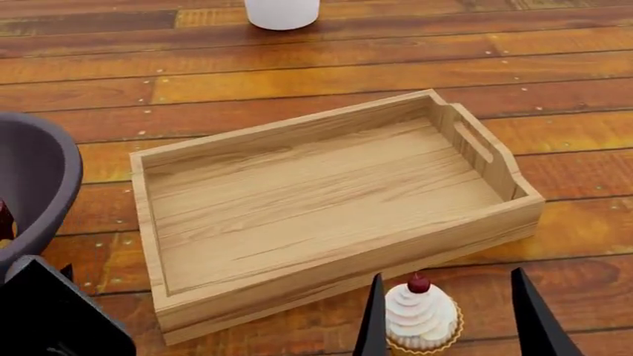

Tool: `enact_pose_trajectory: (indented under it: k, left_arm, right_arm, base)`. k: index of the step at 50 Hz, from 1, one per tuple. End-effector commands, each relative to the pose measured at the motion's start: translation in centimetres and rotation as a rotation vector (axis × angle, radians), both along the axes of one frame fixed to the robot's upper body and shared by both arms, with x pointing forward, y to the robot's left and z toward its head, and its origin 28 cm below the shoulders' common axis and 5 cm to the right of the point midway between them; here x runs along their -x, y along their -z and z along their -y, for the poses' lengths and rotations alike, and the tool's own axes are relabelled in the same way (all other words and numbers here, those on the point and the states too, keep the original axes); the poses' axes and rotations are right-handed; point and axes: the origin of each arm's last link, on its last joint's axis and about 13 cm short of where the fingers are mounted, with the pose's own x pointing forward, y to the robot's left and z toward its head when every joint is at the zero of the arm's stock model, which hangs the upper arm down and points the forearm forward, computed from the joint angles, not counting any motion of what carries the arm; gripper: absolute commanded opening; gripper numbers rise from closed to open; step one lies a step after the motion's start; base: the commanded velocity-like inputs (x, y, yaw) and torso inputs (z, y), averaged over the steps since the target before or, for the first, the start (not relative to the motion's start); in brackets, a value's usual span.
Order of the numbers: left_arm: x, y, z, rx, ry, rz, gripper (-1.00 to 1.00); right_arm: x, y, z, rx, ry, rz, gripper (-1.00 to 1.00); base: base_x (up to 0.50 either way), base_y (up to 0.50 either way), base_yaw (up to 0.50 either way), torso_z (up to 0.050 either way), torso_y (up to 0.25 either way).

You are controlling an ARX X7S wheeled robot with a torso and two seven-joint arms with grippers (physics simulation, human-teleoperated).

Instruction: Pick up the bowl with cake and place it on the tray. Pick up the cupcake and place it on the tray.

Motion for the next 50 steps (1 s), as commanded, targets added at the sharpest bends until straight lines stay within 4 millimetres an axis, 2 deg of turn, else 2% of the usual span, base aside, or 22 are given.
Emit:
enact_pose_trajectory:
  k: [1, 2, 6, 13, 21, 24, 35, 50]
  left_arm:
    - [-0.5, -0.6, 0.5, -0.206, 0.009, 0.032, 1.00]
    - [-1.3, -0.2, 0.7, -0.260, 0.045, -0.025, 1.00]
    - [-1.5, 1.2, 0.4, -0.283, 0.034, -0.135, 1.00]
    - [-1.5, 2.0, 0.1, -0.266, -0.005, -0.211, 1.00]
    - [-1.8, 2.3, -0.3, -0.245, -0.008, -0.226, 1.00]
    - [-2.2, 2.8, -0.5, -0.179, -0.008, -0.236, 1.00]
    - [-2.3, 2.4, -1.9, -0.108, -0.072, -0.245, 1.00]
    - [-2.6, 3.2, -2.2, -0.080, -0.080, -0.296, 1.00]
  right_arm:
    - [0.0, 0.1, 0.0, -0.005, -0.004, -0.001, 1.00]
    - [0.0, 0.3, 0.0, -0.012, -0.006, -0.002, 1.00]
    - [0.0, 0.3, 0.1, -0.013, -0.007, -0.001, 1.00]
    - [0.1, -0.1, 0.2, -0.019, -0.007, 0.008, 1.00]
    - [0.1, -0.1, 0.2, -0.026, -0.010, 0.009, 1.00]
    - [0.0, 0.0, 0.1, -0.026, -0.009, 0.006, 1.00]
    - [0.0, 0.1, -0.1, -0.021, -0.013, 0.002, 1.00]
    - [-0.1, 0.2, -0.2, -0.021, -0.014, -0.002, 1.00]
  base:
    - [0.00, 0.00, 0.00, 0.000, 0.000]
    - [0.00, 0.00, 0.00, 0.000, 0.000]
    - [0.00, 0.00, 0.00, 0.000, 0.000]
    - [0.00, 0.00, 0.00, 0.000, 0.000]
    - [0.00, 0.00, 0.00, 0.000, 0.000]
    - [0.00, 0.00, 0.00, 0.000, 0.000]
    - [0.00, 0.00, 0.00, 0.000, 0.000]
    - [0.00, 0.00, 0.00, -0.001, 0.000]
